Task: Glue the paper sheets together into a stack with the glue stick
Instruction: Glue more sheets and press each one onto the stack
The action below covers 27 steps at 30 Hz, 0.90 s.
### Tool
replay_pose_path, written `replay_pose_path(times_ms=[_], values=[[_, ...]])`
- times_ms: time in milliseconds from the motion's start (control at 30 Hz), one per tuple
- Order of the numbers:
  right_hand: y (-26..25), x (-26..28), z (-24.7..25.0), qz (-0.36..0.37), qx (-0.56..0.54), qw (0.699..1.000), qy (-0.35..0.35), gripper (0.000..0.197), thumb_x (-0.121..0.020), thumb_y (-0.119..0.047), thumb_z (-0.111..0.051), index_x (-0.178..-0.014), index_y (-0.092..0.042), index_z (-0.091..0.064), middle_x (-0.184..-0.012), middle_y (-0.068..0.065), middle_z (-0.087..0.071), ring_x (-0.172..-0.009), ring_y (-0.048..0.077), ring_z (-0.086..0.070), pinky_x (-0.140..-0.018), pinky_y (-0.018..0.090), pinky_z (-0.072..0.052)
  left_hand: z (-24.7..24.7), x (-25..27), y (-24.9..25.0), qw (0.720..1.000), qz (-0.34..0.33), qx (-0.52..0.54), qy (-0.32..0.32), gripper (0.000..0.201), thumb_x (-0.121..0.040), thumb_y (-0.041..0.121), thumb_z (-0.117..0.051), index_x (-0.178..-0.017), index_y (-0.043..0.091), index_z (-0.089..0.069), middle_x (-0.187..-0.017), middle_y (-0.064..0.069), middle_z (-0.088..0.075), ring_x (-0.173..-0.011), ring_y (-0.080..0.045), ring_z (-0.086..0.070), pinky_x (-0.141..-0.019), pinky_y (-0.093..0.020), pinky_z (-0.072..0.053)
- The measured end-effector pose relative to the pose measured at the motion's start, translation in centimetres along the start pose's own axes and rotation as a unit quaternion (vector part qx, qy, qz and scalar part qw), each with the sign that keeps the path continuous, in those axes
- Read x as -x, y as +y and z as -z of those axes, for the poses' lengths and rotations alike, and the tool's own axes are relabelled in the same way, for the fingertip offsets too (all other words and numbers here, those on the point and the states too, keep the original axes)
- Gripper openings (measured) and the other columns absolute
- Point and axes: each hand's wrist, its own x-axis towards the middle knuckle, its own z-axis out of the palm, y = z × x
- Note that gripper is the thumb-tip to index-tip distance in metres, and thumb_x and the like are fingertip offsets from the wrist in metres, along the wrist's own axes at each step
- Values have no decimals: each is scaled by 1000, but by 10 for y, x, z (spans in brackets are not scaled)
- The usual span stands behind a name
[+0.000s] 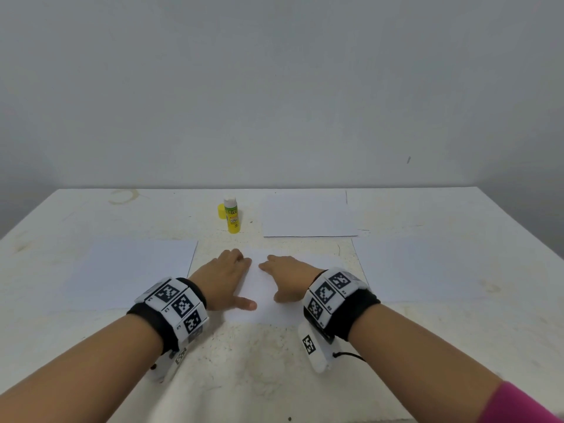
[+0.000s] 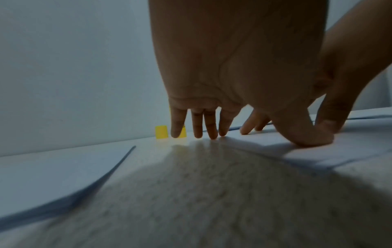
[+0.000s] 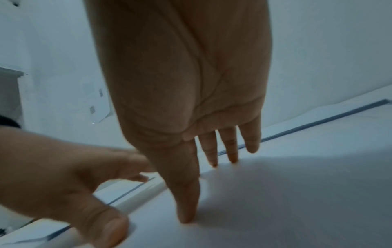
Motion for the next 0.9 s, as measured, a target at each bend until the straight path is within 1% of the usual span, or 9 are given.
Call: replay_pose_path(times_ms=[100, 167, 267, 367, 400, 533, 700, 833, 900], values=[[16, 6, 0, 4, -18, 1000, -6, 77, -93, -28, -59, -153, -15, -13, -159, 6, -10, -145, 23, -15, -118, 42, -18, -8, 0, -6, 999, -2, 7, -50, 148, -36, 102, 4, -152, 10, 0, -158, -9, 2, -147, -24, 1, -118, -48, -13], [31, 13, -1, -10, -18, 999, -28, 82, -93, -35, -57, -154, -17, -5, -161, 4, 0, -148, 20, -4, -119, 45, -8, -10, 0, -7, 996, -1, 8, -87, 159, -22, 101, 9, -152, 9, 10, -157, -7, 24, -145, -24, 22, -117, -51, -2], [57, 21, -3, -49, -29, 997, -45, 93, -89, -41, -62, -154, -16, 1, -161, 3, 7, -148, 19, 0, -119, 47, -7, -9, -3, -11, 993, -2, 31, -111, 155, -27, 102, -2, -151, 10, 12, -156, -5, 28, -144, -22, 24, -117, -51, 2], [83, 28, -2, -101, -39, 993, -51, 112, -80, -50, -69, -153, -14, 7, -161, 4, 11, -148, 19, 1, -119, 46, -12, -5, -6, -18, 994, 4, 57, -89, 123, -65, 84, -46, -152, 13, 3, -159, -3, 13, -147, -22, 11, -116, -55, -1], [89, 30, -2, -113, -41, 991, -63, 120, -76, -54, -72, -152, -13, 12, -160, 4, 14, -148, 19, 3, -119, 45, -13, -3, -7, -21, 995, 1, 60, -80, 120, -66, 79, -55, -152, 14, -1, -159, -3, 8, -147, -21, 7, -116, -57, -2], [98, 39, -5, -139, -37, 986, -82, 140, -65, -62, -76, -147, -10, 25, -159, 5, 20, -148, 19, 8, -120, 47, -10, -2, -11, -24, 993, -4, 45, -108, 154, -35, 97, -48, -152, 13, 8, -158, -2, 15, -145, -22, 19, -114, -57, 5], [89, 48, -2, -140, -68, 988, -22, 142, -63, -55, -82, -149, -7, 21, -160, 9, -8, -145, 25, -17, -118, 44, -11, -5, -12, -25, 987, 18, 19, -158, 172, -8, 104, -19, -143, 9, 33, -149, -5, 40, -141, -22, 30, -114, -52, 9], [85, 50, 1, -130, -93, 987, 31, 143, -58, -47, -88, -151, -11, 15, -142, 9, -44, -133, 29, -37, -117, 45, -14, -8, -13, -24, 989, 31, 9, -145, 148, -54, 88, -54, -143, 8, 33, -148, -5, 41, -142, -22, 30, -115, -52, 10], [84, 53, 2, -122, -139, 981, 60, 142, -58, -38, -90, -152, -16, 15, -131, 10, -52, -124, 28, -45, -110, 37, -30, -9, -14, -26, 988, 27, 10, -152, 158, -36, 97, -44, -142, 9, 34, -145, -2, 44, -141, -21, 31, -114, -52, 11]])
